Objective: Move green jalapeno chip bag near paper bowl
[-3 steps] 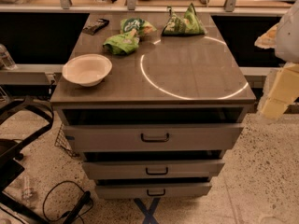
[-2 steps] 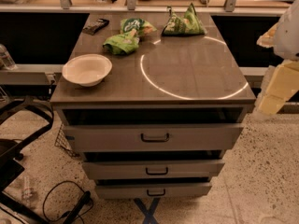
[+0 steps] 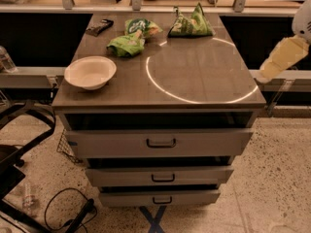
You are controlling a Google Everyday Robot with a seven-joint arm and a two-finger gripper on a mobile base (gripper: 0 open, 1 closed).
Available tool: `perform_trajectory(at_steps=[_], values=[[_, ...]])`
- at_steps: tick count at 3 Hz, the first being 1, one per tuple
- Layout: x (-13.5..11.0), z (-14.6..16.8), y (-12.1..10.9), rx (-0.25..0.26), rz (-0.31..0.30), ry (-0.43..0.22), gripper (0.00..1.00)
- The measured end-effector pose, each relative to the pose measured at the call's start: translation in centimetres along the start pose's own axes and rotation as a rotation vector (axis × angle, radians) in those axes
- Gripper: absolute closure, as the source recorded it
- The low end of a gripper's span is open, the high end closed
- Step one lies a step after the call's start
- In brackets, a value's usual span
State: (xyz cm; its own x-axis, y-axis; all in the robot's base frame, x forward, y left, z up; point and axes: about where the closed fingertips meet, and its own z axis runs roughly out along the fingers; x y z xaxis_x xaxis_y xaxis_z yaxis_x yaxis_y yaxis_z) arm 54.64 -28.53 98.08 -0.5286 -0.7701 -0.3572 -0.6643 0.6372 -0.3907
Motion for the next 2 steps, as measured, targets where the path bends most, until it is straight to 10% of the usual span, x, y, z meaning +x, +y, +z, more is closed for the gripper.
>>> perform_trajectory(at_steps=[2], values=[[0.9,4.1,-6.9,0.205,0.293,-0.163,0.00]])
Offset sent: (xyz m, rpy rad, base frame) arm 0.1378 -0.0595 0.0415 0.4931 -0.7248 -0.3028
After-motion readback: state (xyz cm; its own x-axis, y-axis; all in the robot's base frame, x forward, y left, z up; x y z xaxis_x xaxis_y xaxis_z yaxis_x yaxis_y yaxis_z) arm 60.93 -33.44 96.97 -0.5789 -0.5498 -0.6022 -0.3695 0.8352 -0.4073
